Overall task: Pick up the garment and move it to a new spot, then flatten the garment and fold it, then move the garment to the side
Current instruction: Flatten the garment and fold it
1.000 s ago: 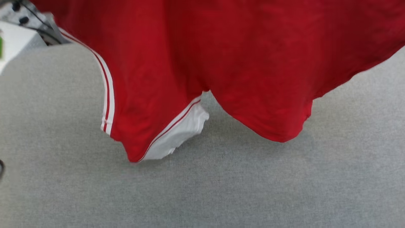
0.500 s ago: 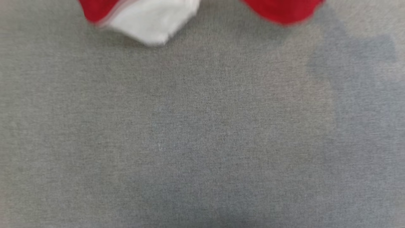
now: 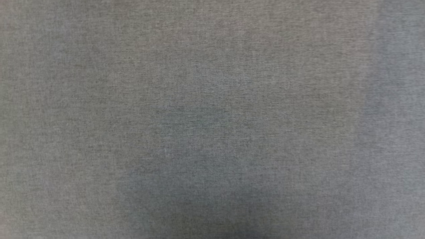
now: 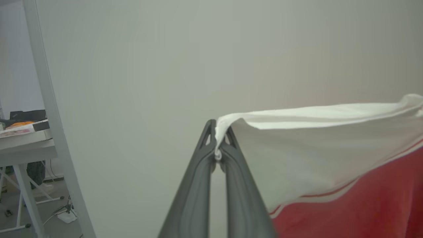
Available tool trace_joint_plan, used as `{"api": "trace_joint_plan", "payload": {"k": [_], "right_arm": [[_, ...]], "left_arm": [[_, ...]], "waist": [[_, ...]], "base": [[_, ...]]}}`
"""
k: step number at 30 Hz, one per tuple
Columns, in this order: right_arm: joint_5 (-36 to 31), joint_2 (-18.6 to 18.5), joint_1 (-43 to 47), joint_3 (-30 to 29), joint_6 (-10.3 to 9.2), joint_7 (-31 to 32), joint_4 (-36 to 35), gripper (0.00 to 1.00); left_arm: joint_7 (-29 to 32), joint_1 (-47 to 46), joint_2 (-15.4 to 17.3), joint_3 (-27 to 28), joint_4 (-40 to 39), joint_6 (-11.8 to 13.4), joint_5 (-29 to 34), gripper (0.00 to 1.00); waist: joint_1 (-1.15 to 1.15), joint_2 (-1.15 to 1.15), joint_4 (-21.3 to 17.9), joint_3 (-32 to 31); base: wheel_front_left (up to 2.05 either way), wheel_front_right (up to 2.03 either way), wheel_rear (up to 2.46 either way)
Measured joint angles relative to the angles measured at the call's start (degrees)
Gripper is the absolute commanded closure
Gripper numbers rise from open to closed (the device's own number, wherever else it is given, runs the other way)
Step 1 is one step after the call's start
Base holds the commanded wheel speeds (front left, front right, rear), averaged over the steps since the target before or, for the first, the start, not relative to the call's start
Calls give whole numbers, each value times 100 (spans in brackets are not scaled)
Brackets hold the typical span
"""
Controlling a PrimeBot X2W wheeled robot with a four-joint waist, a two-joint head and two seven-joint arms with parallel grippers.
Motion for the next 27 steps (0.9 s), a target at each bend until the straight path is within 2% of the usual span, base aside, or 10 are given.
{"api": "trace_joint_plan", "payload": {"k": [5,10,16,23,27], "right_arm": [[-122,108,31,301,-3,-369,424,100],[69,186,488,828,-11,-637,561,100],[488,212,1624,1579,-11,-1022,567,100],[1071,120,2836,2306,-12,-1350,446,100],[1491,4,3619,2700,-13,-1328,279,100]], "left_arm": [[-402,137,-202,-171,528,-26,-75,100],[-633,875,-481,-422,728,-49,-213,100],[-744,2228,-686,-747,559,-49,-497,100],[-749,3958,-665,-787,-66,-51,-617,100],[-749,5009,-625,-857,-266,-47,-519,100]], "waist": [[-1,0,133,150],[-1,0,232,239],[-1,0,295,35],[-2,0,341,-467],[-2,0,373,-836]], "base": [[0,0,0],[0,0,0],[0,0,0],[0,0,0],[0,0,0]]}}
